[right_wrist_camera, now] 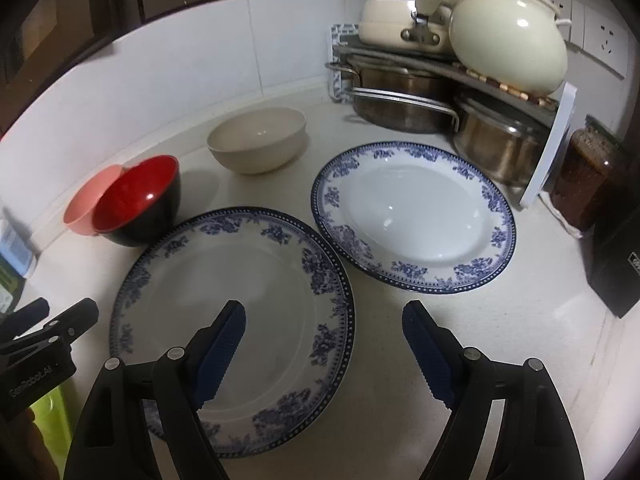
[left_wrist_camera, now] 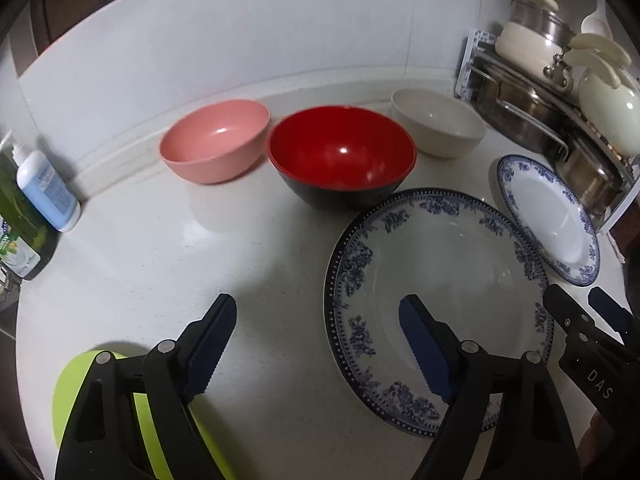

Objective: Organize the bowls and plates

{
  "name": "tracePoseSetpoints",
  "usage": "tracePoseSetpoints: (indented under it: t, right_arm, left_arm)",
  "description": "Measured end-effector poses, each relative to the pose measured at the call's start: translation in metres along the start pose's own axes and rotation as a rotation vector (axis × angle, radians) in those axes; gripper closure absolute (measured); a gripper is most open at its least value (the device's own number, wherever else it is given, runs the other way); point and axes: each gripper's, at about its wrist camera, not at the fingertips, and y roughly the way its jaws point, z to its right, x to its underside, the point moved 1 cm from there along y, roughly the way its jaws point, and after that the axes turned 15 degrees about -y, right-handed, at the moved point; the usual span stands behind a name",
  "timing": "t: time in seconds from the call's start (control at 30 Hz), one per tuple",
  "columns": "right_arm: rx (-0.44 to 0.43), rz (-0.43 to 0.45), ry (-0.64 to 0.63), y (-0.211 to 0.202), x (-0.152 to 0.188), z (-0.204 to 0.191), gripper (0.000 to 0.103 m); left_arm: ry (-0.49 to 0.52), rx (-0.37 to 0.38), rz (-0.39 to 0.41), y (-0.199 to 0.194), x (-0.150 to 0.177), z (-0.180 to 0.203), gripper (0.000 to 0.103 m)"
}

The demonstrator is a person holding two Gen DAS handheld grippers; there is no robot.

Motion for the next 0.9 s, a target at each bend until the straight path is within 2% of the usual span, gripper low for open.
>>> tracePoseSetpoints:
  t: [0.2,0.23,0.3,0.53,0.63,0.7,0.83,0.9]
  right_arm:
    - [-0.001,-0.031,0.006,0.018,0.003,0.004,0.023]
    - [-0.004,-0.034,0.007,0.020,0.003,0.004,0.025]
    - [-0.004,-0.046,0.006,0.025,0.003,0.004,0.030]
    - [-0.015,-0.070,0.001,0.036,0.004,0.005,0.039]
    - [-0.024,-0.080,-0.005,0.040,0.004,0.005,0.047]
    - [-0.034,-0.087,-0.004,0.042,0.004,0.005,0.049]
    - [-0.055,-0.098,0.001,0.046,0.006,0.006,0.056]
    - [-0.064,-0.104,-0.001,0.048,0.007,0.006,0.060]
  left_arm:
    - [0.001,-0.008,-0.032,0.017,-0.001,0.007,0.027]
    - [0.000,-0.009,-0.035,0.019,-0.002,0.007,0.028]
    - [-0.005,-0.012,-0.055,0.026,-0.001,0.009,0.036]
    - [-0.007,-0.008,-0.080,0.034,-0.002,0.009,0.045]
    - [-0.007,-0.005,-0.093,0.038,-0.003,0.010,0.049]
    - [-0.010,0.001,-0.109,0.040,-0.003,0.011,0.054]
    - [-0.017,0.007,-0.123,0.044,-0.002,0.013,0.056]
    - [-0.022,0.013,-0.132,0.046,-0.001,0.014,0.062]
